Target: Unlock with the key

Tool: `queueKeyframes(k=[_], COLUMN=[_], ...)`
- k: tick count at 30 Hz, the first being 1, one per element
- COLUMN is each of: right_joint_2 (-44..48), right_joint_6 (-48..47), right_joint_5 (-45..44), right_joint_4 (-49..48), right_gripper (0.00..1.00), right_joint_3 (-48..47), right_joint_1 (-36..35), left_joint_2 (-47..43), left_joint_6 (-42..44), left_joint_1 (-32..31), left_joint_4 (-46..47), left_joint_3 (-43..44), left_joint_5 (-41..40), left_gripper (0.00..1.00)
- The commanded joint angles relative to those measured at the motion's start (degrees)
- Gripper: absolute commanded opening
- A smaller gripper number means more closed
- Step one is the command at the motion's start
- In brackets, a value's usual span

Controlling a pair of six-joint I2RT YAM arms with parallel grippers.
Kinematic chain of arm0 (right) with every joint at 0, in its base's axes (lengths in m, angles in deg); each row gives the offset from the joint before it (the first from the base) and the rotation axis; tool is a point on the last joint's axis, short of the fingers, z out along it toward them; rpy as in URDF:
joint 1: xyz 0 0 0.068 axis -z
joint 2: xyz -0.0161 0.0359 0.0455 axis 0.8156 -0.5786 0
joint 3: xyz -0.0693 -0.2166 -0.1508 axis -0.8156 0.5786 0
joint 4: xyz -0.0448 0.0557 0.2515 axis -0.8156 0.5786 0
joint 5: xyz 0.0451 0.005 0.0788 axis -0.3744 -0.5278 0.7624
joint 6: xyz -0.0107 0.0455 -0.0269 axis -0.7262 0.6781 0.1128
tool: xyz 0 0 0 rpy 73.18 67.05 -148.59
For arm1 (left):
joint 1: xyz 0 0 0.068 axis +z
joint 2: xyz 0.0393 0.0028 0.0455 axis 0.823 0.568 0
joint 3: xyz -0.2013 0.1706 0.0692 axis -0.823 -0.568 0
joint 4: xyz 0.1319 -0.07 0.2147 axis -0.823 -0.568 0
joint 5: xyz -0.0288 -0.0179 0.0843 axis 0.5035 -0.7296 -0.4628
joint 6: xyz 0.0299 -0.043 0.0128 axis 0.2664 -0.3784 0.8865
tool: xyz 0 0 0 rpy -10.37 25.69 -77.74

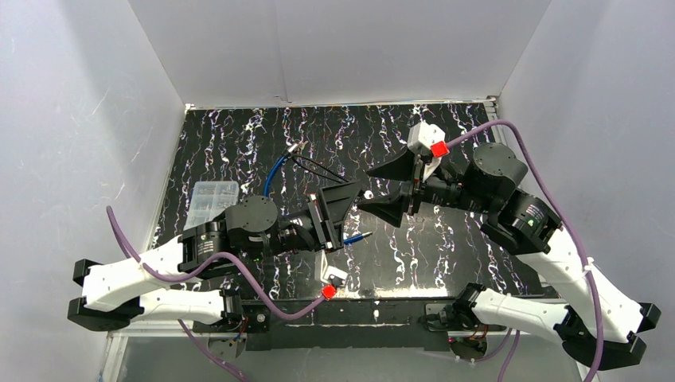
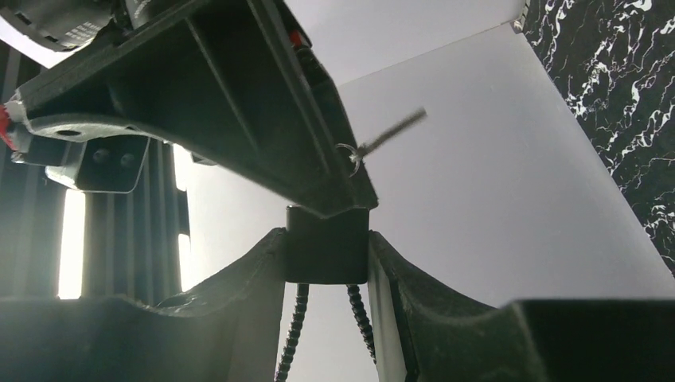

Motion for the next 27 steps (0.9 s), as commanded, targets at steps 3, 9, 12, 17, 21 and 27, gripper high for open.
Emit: queueKeyframes(k=[3, 9, 12, 17, 21, 27], right_joint_2=[-0.2, -1.7, -2.9, -3.5, -1.9, 1.4], right_joint_6=[-1.9, -1.9, -1.9, -1.9, -4.6, -7.4], right_joint_5=[-1.1, -1.9, -2.8, -5.5, -8.5, -11.4], right_joint_4=[-6.0, -6.7, -6.0, -5.1, -5.2, -2.9], right_gripper=[0.72, 0.53, 0.38, 0.1, 0.01, 0.01], right_joint_3=[-2.4, -2.6, -3.2, -3.6, -2.8, -0.7], right_joint_1=[-1.9, -3.6, -4.4, -5.9, -6.1, -6.1], left_joint_2=[-0.2, -0.1, 0.0, 0.2, -0.3, -1.3], left_joint_6=[-0.4, 0.0, 0.5, 0.7, -0.2, -6.7], left_joint_1=[-0.4, -0.3, -0.4, -0.7, -1.1, -3.3], left_joint_4=[0.9, 1.9, 2.0, 2.9, 2.9, -2.0], left_joint_3=[1.9, 1.7, 1.9, 2.2, 2.0, 5.5], left_joint_5=[-0.3, -0.5, -0.7, -0.9, -1.7, -4.9], left_gripper=[0.0, 0.0, 0.0, 0.0, 0.36, 0.9])
